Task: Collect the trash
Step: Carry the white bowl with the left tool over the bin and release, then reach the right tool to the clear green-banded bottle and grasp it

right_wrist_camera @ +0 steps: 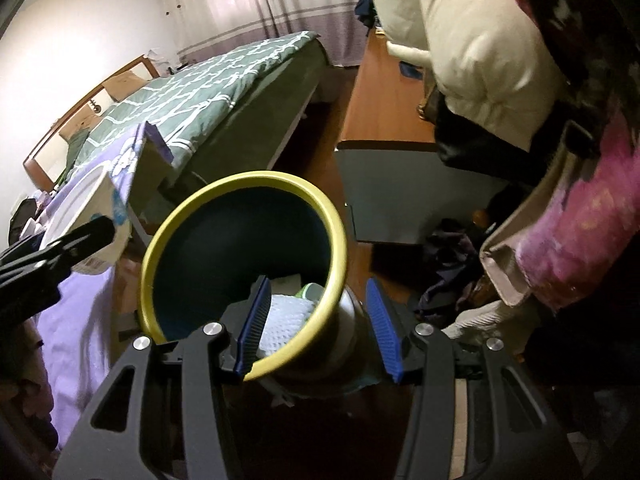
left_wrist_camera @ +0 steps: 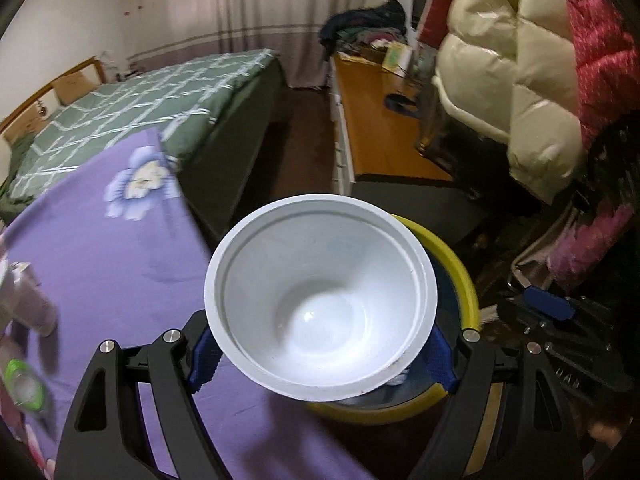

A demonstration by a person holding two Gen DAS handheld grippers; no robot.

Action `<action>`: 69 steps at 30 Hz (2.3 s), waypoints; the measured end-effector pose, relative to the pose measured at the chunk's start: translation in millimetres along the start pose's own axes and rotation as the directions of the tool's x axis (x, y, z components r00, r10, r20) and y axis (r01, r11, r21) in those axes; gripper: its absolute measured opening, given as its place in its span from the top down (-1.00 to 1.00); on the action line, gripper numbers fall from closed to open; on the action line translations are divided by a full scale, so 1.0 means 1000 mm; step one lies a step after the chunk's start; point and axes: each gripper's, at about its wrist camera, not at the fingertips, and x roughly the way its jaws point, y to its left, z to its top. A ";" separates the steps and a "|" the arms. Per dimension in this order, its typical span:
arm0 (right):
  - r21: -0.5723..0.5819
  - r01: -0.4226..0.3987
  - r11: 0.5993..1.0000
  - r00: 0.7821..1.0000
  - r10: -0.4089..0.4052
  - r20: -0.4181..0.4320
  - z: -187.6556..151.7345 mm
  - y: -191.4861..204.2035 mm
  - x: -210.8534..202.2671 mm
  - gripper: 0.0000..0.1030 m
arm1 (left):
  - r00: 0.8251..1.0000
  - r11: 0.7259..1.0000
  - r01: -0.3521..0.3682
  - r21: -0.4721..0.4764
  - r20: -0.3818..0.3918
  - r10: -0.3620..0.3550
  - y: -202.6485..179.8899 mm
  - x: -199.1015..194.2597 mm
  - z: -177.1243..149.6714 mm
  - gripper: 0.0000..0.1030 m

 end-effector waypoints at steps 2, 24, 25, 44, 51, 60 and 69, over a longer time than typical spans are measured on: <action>0.009 0.003 1.000 1.000 -0.003 -0.001 -0.001 -0.003 0.000 0.07 | 1.000 1.000 0.012 0.016 -0.016 -0.012 -0.011 0.009 0.004 -0.56; -0.041 -0.011 0.999 1.000 0.011 -0.011 -0.002 0.026 0.001 0.06 | 0.997 0.990 -0.033 -0.136 0.064 0.042 0.058 -0.053 -0.023 -0.84; -0.049 -0.015 0.999 1.000 0.015 -0.012 -0.003 0.031 0.001 0.05 | 0.994 0.986 -0.057 -0.159 0.084 0.071 0.071 -0.066 -0.030 -0.86; -0.327 -0.216 0.920 0.976 0.207 -0.062 0.002 0.222 0.006 0.01 | 0.861 0.779 -0.387 -0.493 0.109 0.497 0.266 -0.221 -0.144 -0.90; -0.456 -0.345 0.821 0.939 0.308 -0.156 -0.023 0.324 0.009 0.01 | 0.828 0.713 -0.421 -0.561 0.084 0.555 0.309 -0.245 -0.176 -0.90; -0.567 -0.403 0.718 0.915 0.339 -0.221 -0.054 0.404 0.020 -0.19 | 0.814 0.663 -0.426 -0.615 0.060 0.578 0.341 -0.263 -0.202 -0.90; -0.612 -0.416 0.672 0.908 0.343 -0.241 -0.053 0.440 0.039 -0.27 | 0.829 0.672 -0.408 -0.619 0.057 0.556 0.343 -0.252 -0.200 -0.90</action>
